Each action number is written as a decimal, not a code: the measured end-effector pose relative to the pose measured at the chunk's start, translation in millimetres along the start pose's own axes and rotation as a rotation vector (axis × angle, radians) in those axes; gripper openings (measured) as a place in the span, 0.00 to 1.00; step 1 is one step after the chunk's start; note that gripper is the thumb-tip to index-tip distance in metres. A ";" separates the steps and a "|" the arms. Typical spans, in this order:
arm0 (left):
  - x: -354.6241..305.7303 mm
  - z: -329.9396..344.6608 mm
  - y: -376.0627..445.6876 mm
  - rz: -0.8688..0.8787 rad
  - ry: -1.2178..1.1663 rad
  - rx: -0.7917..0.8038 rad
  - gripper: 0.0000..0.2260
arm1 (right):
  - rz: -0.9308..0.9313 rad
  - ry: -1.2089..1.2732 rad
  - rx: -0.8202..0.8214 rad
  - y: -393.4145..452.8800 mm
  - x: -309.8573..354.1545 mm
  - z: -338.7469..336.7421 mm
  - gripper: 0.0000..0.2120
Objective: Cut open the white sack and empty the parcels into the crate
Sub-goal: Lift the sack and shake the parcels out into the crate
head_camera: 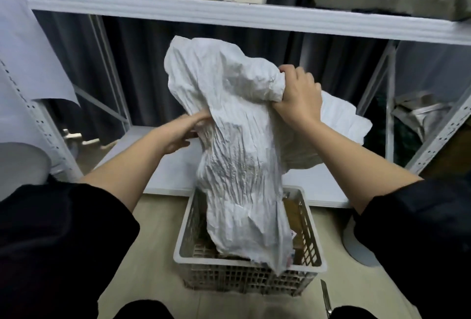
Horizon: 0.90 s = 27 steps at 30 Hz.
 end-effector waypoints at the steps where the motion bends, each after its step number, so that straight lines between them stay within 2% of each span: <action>1: 7.9 1.5 -2.1 -0.037 0.046 0.069 0.43 | 0.017 0.008 -0.021 -0.7 -2.0 -2.0 0.25; 2: 15.3 3.4 -1.8 -0.050 0.096 0.111 0.45 | 0.039 0.012 -0.041 0.1 -3.8 -5.0 0.25; 4: 25.3 16.4 -8.4 -0.037 0.201 0.189 0.35 | 0.078 0.007 -0.059 2.2 -6.1 -9.2 0.25; 6: 28.9 26.1 -8.4 0.027 0.234 0.148 0.26 | 0.060 0.012 -0.063 3.1 -4.0 -13.2 0.25; 8: 25.4 21.1 2.8 0.124 0.204 -0.105 0.19 | -0.001 0.008 -0.087 8.4 1.3 -20.1 0.25; 10: 14.5 4.9 7.6 0.199 0.170 -0.449 0.16 | -0.008 -0.010 -0.138 19.0 1.8 -31.4 0.25; 11: 6.0 -2.3 6.0 0.230 0.161 -0.572 0.16 | 0.013 -0.011 -0.166 24.6 0.0 -37.2 0.26; 12: -2.1 -6.9 5.5 0.248 0.187 -0.610 0.17 | 0.019 -0.017 -0.177 29.4 -1.8 -40.5 0.26; 15: -19.4 -10.6 8.2 0.290 0.436 -0.509 0.17 | -0.078 -0.081 -0.124 29.5 0.2 -37.6 0.28; 17: -21.3 -21.1 10.0 0.273 0.446 -0.526 0.16 | -0.051 -0.074 -0.153 32.8 0.0 -39.7 0.28; 19: -15.2 -19.3 10.0 0.236 0.545 -0.479 0.15 | -0.117 -0.134 -0.099 32.6 4.2 -35.9 0.30; 25: -10.6 -16.9 10.1 0.230 0.525 -0.541 0.13 | -0.082 -0.120 -0.114 36.2 0.9 -36.9 0.30; 27: -13.1 -16.9 10.4 0.247 0.486 -0.546 0.15 | -0.053 -0.093 -0.112 37.7 -1.7 -39.9 0.30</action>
Point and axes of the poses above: each hand's wrist, its own y-axis towards the middle knuckle, its own z-axis out of the palm, x = y × z, the point moved 5 cm from there along y, towards the middle knuckle, and after that the axes turned 11 degrees about -x, right-handed, at the moved point
